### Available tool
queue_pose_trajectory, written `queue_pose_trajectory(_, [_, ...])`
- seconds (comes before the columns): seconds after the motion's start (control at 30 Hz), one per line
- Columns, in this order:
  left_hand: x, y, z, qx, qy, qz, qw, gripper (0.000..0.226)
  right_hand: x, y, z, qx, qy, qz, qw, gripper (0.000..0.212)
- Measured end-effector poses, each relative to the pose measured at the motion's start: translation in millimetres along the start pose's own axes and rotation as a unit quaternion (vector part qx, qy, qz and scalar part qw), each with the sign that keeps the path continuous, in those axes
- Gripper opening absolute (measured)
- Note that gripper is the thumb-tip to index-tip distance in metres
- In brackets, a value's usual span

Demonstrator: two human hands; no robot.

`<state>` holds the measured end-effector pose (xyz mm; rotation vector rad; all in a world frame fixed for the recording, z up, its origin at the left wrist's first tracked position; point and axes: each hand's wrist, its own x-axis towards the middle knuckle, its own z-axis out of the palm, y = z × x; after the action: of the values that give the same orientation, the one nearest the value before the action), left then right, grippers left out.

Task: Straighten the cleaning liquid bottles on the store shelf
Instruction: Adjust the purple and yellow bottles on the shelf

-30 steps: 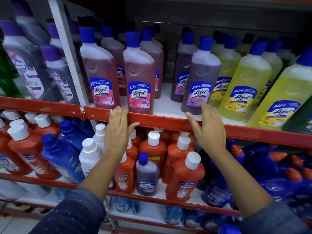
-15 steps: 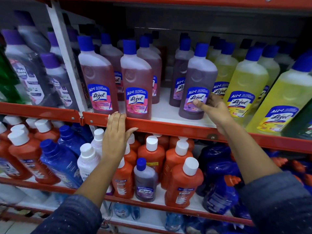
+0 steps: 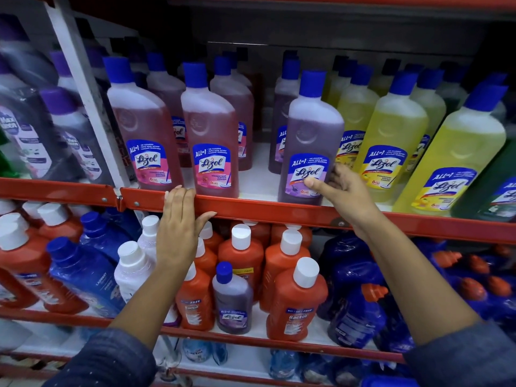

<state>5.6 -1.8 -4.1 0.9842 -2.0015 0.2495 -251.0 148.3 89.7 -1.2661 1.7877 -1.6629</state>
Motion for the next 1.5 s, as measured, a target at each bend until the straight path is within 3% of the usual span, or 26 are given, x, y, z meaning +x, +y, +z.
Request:
queue_pose_trajectory(0.23, [1,2,-5,-0.004,-0.028,-0.016,0.999,0.066,-8,-2,2,-0.011,0.028,-0.007,1.000,0.053])
queue_pose_trajectory(0.3, [1,2,-5,-0.007,-0.031,-0.016,0.999,0.066,-11,-5,2,-0.045,0.132,-0.059,0.988,0.056])
queue_pose_trajectory(0.4, [2,4,-5,-0.016,-0.031,-0.016,0.999,0.068,-8,-18,-4,-0.141,0.317,-0.153,0.925,0.060])
queue_pose_trajectory(0.5, [1,5,-6,-0.023,-0.032,-0.021,0.999,0.069,9,-35,-17,-0.194,0.397,-0.217,0.870,0.059])
queue_pose_trajectory(0.67, [2,3,-6,-0.020,-0.035,-0.020,0.999,0.071,54,-59,-42,-0.297,0.393,-0.149,0.857,0.072])
queue_pose_trajectory(0.9, [1,5,-8,-0.019,-0.034,-0.017,0.999,0.071,70,-69,-50,-0.352,0.412,-0.126,0.831,0.051])
queue_pose_trajectory(1.5, [-1,3,-7,-0.020,-0.040,-0.012,0.999,0.076,27,-89,-46,-0.327,0.355,-0.131,0.866,0.036])
